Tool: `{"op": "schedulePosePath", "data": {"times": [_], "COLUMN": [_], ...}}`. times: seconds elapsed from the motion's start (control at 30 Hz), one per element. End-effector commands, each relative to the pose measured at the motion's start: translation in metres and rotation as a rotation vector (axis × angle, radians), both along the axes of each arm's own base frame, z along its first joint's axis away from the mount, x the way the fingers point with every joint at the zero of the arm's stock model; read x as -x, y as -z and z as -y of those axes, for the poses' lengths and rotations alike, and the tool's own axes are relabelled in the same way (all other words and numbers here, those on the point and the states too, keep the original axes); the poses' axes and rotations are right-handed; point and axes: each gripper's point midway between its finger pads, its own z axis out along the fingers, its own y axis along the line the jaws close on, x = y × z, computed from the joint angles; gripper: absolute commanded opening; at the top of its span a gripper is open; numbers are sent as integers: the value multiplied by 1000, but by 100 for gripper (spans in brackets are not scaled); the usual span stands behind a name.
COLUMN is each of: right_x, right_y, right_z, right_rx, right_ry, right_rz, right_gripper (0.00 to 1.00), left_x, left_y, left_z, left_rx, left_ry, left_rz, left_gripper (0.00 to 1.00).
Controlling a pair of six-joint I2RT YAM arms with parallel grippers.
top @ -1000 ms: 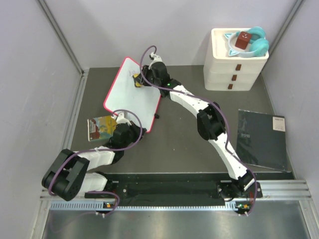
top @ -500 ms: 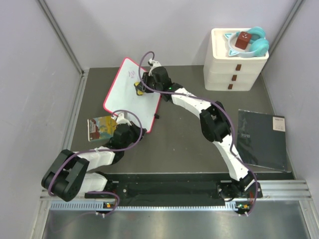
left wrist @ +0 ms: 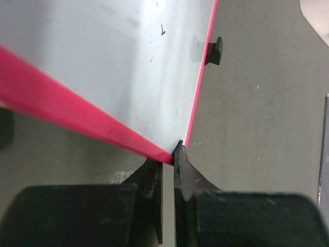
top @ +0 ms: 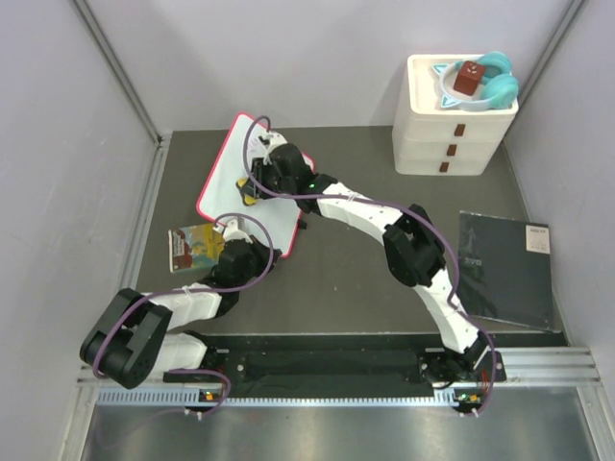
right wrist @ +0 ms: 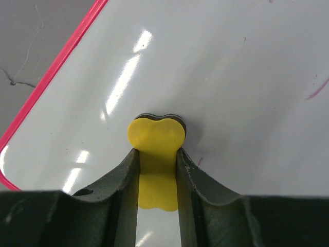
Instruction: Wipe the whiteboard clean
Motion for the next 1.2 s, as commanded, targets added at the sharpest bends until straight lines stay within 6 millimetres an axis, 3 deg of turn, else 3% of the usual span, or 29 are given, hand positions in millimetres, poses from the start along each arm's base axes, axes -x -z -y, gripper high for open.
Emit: {"op": "schedulePosePath", "data": {"times": [0.0,0.07,0.17,0.27,0.3,0.37,0.4,0.43,0.5,0.67,0.8,0.93,1.03,1.17], "right_x": [39,11,-29,-61,-83,-101,-118,-124,-140,-146,-150,-141,-126,-91], "right_y": [90,89,70,58,56,58,50,63,71,108,124,104,75,49], "right_z": [11,23,35,37,45,54,63,68,84,105,114,97,80,52], "right_rx": [158,116,56,-17,-43,-66,-92,-88,-94,-72,-111,-151,-171,-160], "right_ry": [-42,9,55,58,82,118,140,160,225,293,287,184,108,-14], "right_rz": [-214,-227,-215,-204,-205,-228,-214,-234,-256,-370,-449,-405,-370,-341], "right_gripper": [0,0,0,0,0,0,0,0,0,0,0,0,0,0], "left_x": [54,54,54,54,54,54,54,55,54,54,55,55,55,55], "left_y": [38,38,37,37,38,39,38,38,38,38,38,37,38,39], "left_z": [18,18,18,19,19,18,19,18,18,19,19,19,20,19], "left_rx": [-174,-174,-176,-177,-178,-181,-179,-182,-182,-185,-186,-188,-191,-194], "left_ry": [326,327,327,329,331,328,328,327,326,328,331,326,330,329], "left_rz": [-86,-86,-81,-81,-85,-86,-81,-84,-82,-84,-83,-78,-83,-87], "left_gripper": [0,0,0,0,0,0,0,0,0,0,0,0,0,0]}}
